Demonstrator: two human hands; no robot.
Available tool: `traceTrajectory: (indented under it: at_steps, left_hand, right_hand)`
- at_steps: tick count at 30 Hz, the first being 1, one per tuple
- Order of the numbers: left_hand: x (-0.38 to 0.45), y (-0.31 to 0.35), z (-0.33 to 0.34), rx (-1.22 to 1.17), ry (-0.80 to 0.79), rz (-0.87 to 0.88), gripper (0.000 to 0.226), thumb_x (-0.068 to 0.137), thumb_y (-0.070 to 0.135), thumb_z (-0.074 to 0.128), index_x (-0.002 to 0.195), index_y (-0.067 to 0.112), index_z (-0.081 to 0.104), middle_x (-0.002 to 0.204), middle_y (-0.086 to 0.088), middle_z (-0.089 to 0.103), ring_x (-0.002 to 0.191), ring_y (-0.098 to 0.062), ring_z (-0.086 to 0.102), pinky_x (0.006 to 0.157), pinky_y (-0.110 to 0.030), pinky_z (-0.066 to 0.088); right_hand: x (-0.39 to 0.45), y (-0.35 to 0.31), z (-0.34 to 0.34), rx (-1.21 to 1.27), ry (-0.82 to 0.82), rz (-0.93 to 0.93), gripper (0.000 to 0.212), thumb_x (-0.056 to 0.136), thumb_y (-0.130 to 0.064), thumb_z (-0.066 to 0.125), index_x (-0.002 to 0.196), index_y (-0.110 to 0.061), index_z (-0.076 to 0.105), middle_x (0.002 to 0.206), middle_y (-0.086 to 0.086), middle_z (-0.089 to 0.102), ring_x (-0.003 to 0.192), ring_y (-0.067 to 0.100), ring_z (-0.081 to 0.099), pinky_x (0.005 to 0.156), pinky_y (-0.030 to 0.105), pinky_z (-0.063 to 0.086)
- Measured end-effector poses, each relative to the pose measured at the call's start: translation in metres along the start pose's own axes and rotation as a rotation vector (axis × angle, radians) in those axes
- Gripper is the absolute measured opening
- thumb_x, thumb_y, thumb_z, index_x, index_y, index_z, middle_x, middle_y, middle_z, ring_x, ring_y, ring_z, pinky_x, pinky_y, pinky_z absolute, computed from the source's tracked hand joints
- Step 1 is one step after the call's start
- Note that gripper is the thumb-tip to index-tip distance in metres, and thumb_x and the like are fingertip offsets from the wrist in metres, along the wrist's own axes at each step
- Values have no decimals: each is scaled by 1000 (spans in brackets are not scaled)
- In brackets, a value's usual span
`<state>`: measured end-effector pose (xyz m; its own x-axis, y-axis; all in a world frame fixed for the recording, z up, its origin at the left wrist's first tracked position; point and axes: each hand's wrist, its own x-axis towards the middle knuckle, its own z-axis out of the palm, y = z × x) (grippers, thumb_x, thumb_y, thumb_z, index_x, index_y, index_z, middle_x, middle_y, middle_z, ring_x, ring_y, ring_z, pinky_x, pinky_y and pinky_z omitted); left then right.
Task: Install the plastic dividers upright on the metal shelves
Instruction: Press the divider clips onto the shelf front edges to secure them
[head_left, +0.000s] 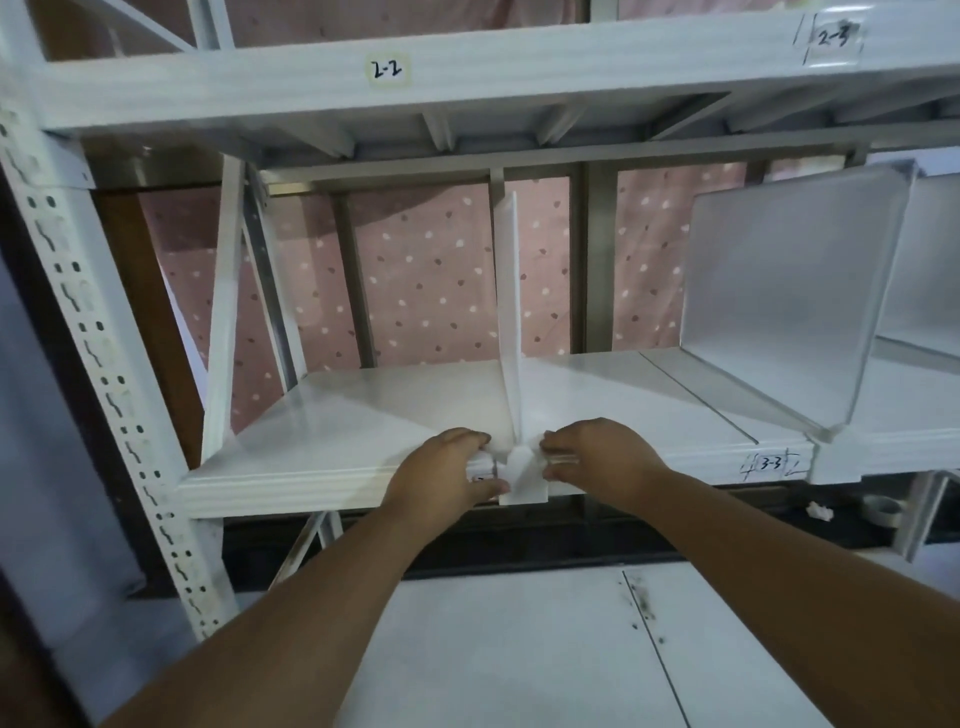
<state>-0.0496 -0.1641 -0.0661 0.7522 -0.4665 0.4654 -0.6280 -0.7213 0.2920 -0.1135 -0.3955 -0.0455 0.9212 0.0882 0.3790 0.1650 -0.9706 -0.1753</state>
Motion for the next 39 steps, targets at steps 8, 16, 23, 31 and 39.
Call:
traceTrajectory:
  at_steps: [8,16,23,31,39]
  left_hand:
    - [-92,51,92,-1193,153,-776,20,86,39,80,86,19,74,77,-1,75,73,-13,69,74,-36,62]
    - [-35,90,112,-2256,186,-790,43,99,21,64,137,0,63,132,-23,70,121,-31,70,97,-41,60]
    - [-23,93,117,-2341,306,-826,45,90,14,71,132,1,66,125,-20,74,112,-29,74,93,-43,62]
    - [-21,95,121,-2347,377,-869,35,95,14,67,129,4,69,127,-18,74,111,-27,75,109,-46,51]
    - [-25,87,118,-2309,351,-834,30,100,12,64,129,6,69,124,-15,76,113,-26,74,95,-39,60]
  right_hand:
    - [3,6,3,-29,36,-54,46,85,-53,68,125,-32,68,126,-10,69,111,16,62,93,30,48]
    - [5,8,11,138,-12,-144,41,88,-25,74,126,-14,69,131,-1,67,117,13,62,101,19,44]
    - [14,9,9,107,30,-151,31,82,-26,77,113,-20,77,123,-10,71,111,8,64,96,22,48]
    - [16,8,14,182,71,-45,28,76,-30,81,104,-28,79,111,-16,75,100,4,66,91,28,53]
    - [19,3,16,80,118,26,24,73,-42,80,95,-32,78,98,-21,73,86,5,64,77,30,54]
